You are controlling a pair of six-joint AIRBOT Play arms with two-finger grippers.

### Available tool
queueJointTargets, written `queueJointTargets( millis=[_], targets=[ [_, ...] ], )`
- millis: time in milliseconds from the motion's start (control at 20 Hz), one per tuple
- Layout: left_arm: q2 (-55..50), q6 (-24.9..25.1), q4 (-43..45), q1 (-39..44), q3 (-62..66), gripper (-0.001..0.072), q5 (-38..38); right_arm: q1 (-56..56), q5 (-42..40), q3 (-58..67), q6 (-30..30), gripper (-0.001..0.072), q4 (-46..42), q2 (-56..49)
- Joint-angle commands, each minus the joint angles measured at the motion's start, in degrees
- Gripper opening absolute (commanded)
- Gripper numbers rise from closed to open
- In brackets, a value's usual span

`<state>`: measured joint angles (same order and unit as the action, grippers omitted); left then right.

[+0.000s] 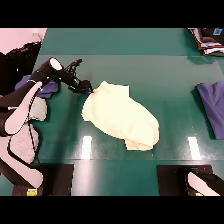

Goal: Fold the shirts.

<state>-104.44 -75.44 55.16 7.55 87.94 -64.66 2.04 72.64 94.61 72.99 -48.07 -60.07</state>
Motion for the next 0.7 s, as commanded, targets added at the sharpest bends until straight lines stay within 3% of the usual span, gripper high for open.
queueJointTargets(
  millis=[0,50,100,150,200,300,550,650],
  targets=[
    [-2.1,0.9,-2.0,1.0,-0.1,0.0586,1.0,0.0,0.0,-0.2,0.0,0.0020,0.1,-0.3],
    [-2.1,1.0,-2.1,1.7,-0.1,0.0586,1.3,0.0,0.0,-0.6,0.1,0.0020,0.1,-0.3],
    [-2.1,1.0,-2.0,2.5,-0.1,0.0515,1.7,0.0,0.0,-1.4,0.1,0.0020,0.1,-0.3],
    [-2.1,1.0,-2.0,3.2,-0.1,0.0373,2.3,0.0,0.0,-2.5,0.1,0.0020,0.1,0.0],
    [-2.1,1.0,-1.7,3.8,-0.1,0.0302,2.7,0.0,0.0,-4.0,0.1,0.0019,0.0,0.4],
    [-2.1,0.9,-1.5,4.0,0.3,0.0039,2.1,0.0,0.1,-8.5,0.1,0.0019,-0.3,2.0],
    [2.0,0.9,1.6,0.1,9.0,0.0035,-2.5,0.0,3.0,-26.5,8.5,0.0020,-12.3,6.8],
    [4.2,0.9,1.9,-0.9,12.1,0.0035,-3.0,0.0,4.0,-35.6,9.1,0.0031,-14.5,6.7]
  ],
)
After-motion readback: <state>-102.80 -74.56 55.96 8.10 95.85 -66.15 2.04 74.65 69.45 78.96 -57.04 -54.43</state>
